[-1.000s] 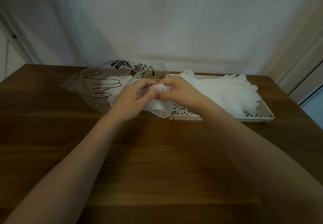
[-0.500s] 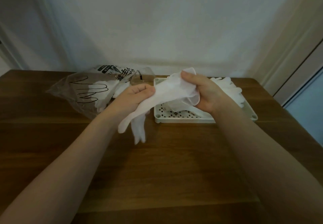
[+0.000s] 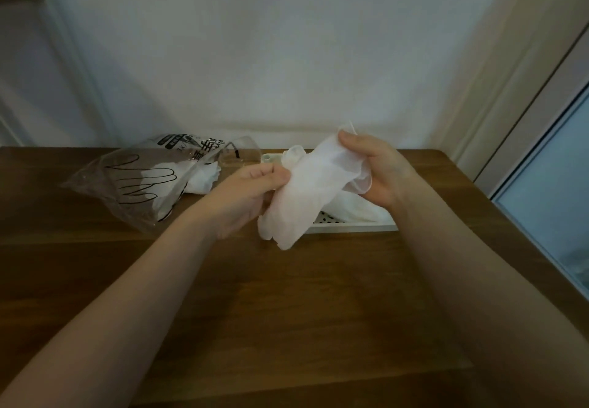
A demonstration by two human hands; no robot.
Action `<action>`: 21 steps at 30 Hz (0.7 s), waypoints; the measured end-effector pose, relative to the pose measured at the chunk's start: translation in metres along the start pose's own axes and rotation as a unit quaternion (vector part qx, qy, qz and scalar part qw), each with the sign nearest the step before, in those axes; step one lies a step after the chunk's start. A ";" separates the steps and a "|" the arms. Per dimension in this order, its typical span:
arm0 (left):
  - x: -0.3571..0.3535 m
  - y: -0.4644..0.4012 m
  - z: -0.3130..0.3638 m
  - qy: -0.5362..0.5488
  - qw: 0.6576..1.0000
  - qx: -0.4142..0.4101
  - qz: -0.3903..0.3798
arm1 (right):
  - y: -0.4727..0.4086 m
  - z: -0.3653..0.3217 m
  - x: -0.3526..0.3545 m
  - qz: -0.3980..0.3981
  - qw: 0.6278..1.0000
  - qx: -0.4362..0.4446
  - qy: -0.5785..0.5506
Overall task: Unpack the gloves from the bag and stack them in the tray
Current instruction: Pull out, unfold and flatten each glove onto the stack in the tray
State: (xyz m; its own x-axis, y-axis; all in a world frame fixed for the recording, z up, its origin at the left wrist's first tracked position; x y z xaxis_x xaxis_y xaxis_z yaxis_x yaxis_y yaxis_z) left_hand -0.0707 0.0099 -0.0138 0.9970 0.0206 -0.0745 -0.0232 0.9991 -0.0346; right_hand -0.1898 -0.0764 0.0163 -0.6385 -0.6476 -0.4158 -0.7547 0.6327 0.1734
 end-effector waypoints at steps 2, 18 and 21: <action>-0.005 0.001 0.007 0.040 0.999 -0.014 -0.032 | 0.003 -0.007 0.005 -0.015 1.000 0.024 -0.001; -0.048 -0.032 0.023 0.103 0.993 0.004 -0.053 | 0.006 -0.019 0.009 0.112 0.959 0.065 0.253; -0.034 -0.039 0.022 0.135 0.989 -0.042 0.037 | 0.011 0.005 0.019 0.100 0.976 -0.027 0.192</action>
State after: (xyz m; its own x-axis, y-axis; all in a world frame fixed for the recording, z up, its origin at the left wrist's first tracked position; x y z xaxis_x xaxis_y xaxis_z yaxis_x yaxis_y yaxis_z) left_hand -0.1023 -0.0287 0.0122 0.9362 0.0719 -0.3439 -0.1127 0.9886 -0.1002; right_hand -0.2099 -0.0794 0.0061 -0.7758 -0.6309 -0.0043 -0.6088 0.7467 0.2679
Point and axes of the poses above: each hand's wrist, its own y-axis away from the middle knuckle, its own x-axis out of the back of the hand, z = x × y, the point moved 7 cm from there along -y, towards the middle knuckle, and after that the axes turned 7 degrees about -x, right-handed, at the moved point
